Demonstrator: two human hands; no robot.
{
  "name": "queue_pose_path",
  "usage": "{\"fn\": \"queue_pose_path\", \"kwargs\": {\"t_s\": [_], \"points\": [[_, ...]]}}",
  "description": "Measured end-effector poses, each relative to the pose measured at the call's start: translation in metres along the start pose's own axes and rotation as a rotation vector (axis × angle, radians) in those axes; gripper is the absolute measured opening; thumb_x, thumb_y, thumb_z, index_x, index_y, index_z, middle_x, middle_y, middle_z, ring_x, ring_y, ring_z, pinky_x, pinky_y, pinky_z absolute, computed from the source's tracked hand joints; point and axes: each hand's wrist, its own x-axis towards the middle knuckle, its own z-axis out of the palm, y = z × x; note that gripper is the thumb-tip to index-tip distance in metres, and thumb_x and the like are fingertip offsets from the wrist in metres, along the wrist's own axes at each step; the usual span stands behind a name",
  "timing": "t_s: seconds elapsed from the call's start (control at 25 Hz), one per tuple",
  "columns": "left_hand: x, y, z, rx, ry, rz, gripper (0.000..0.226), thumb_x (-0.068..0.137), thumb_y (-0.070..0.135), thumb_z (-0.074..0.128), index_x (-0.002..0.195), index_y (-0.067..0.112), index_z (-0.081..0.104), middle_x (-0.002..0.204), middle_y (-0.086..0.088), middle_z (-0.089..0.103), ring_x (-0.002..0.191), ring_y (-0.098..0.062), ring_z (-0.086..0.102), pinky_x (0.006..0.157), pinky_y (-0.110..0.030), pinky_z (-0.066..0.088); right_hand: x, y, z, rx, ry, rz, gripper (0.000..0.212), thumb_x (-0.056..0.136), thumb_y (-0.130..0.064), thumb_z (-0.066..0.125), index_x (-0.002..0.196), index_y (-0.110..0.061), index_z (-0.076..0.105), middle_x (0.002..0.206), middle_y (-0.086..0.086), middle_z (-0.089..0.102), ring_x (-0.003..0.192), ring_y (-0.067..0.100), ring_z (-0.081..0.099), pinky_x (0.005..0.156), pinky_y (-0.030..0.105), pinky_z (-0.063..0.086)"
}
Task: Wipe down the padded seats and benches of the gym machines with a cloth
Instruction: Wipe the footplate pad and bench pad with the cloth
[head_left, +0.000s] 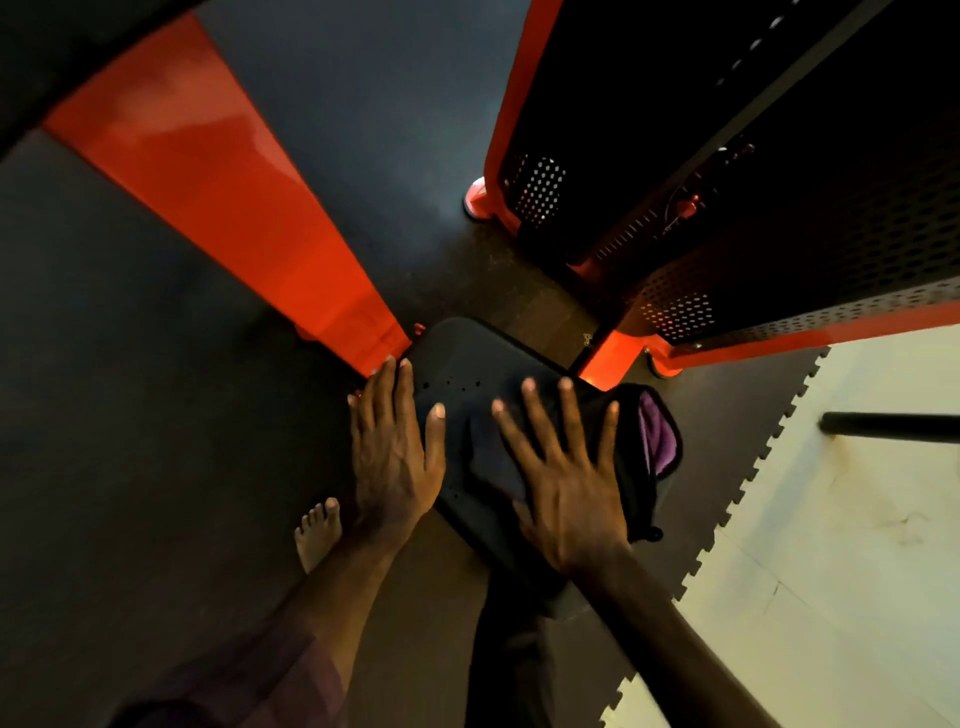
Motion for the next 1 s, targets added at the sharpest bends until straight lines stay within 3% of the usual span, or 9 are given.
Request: {"fn": "queue_pose_path", "kwargs": {"t_s": [0.08,0.16,0.32,0.4,0.52,0.72,0.8,0.88,1.0], "points": [[0.001,-0.001,0.001,-0.051,0.029,-0.007,0.066,0.111,0.050,0.033,0.164,0.011,0.032,0.172,-0.007,0.027,0.160,-0.023,0.023,0.127,-0.057,0.023,-0.035,0.024,-0.001,-0.034,0.032,-0.200,0.101,0.085,-0.053,0.068,0.168,-0.029,0.016,0.177,0.006,0.006,0.162,0.039,0.001,0.119,0.076,0.015],[-0.004,0.000,0.004,-0.058,0.059,-0.012,0.064,0.111,0.047,0.036,0.163,0.012,0.034,0.172,-0.006,0.028,0.160,-0.021,0.024,0.127,-0.057,0.023,-0.033,0.045,-0.003,-0.039,0.038,-0.211,0.101,0.083,-0.051,0.068,0.168,-0.027,0.018,0.176,0.007,0.008,0.162,0.037,0.004,0.120,0.076,0.015],[0.002,-0.001,0.008,-0.049,0.038,-0.030,0.068,0.110,0.054,0.027,0.164,0.013,0.034,0.172,-0.007,0.028,0.160,-0.024,0.025,0.128,-0.058,0.022,0.019,0.022,-0.001,-0.072,-0.017,-0.110,0.091,0.091,-0.061,0.036,0.169,-0.030,0.003,0.177,0.008,-0.004,0.161,0.041,-0.009,0.118,0.079,0.002],[-0.010,0.001,0.007,-0.110,0.057,-0.136,0.075,0.109,0.062,0.020,0.164,0.012,0.034,0.173,-0.010,0.026,0.160,-0.026,0.022,0.128,-0.056,0.022,0.002,0.033,0.006,-0.058,0.021,-0.339,0.091,0.094,-0.063,0.046,0.169,-0.030,0.007,0.177,0.006,0.000,0.162,0.040,-0.007,0.119,0.078,0.004],[-0.053,0.016,0.008,-0.254,0.171,-0.353,0.077,0.108,0.064,0.021,0.164,0.013,0.033,0.173,-0.008,0.025,0.159,-0.024,0.025,0.130,-0.039,0.021,-0.030,0.089,0.000,-0.066,0.042,-0.637,0.095,0.089,-0.057,0.063,0.168,-0.031,0.017,0.177,0.001,0.007,0.163,0.033,0.002,0.119,0.074,0.017],[-0.125,0.084,0.027,-0.491,0.311,-0.540,0.077,0.110,0.058,0.030,0.162,0.002,0.033,0.169,-0.011,0.031,0.156,-0.012,0.027,0.123,-0.011,0.014,0.033,0.040,0.004,-0.133,0.030,-0.311,0.091,0.085,-0.059,0.032,0.169,-0.033,0.010,0.177,0.004,0.003,0.162,0.038,-0.001,0.119,0.079,0.003],[-0.133,0.108,0.036,-0.456,0.384,-0.622,0.064,0.110,0.038,0.046,0.158,-0.004,0.039,0.164,-0.015,0.037,0.151,-0.023,0.039,0.116,-0.004,0.015,0.034,0.032,0.009,-0.141,0.035,-0.443,0.089,0.089,-0.062,0.038,0.169,-0.033,0.011,0.177,0.003,0.005,0.162,0.038,-0.001,0.119,0.078,0.002],[-0.129,0.122,0.040,-0.451,0.440,-0.713,0.059,0.111,0.033,0.047,0.158,-0.002,0.040,0.163,-0.016,0.040,0.151,-0.022,0.038,0.122,-0.012,0.019,0.017,0.069,0.009,-0.158,0.035,-0.650,0.091,0.089,-0.061,0.046,0.168,-0.034,0.011,0.177,-0.001,0.004,0.163,0.033,-0.001,0.121,0.075,0.010],[-0.116,0.127,0.039,-0.477,0.488,-0.755,0.060,0.113,0.039,0.037,0.160,0.000,0.038,0.166,-0.015,0.037,0.156,-0.024,0.034,0.129,-0.035,0.025,0.009,0.112,-0.002,-0.145,-0.009,-0.524,0.089,0.090,-0.059,0.042,0.168,-0.036,0.007,0.177,-0.002,-0.003,0.163,0.032,-0.004,0.121,0.074,0.015]]}}
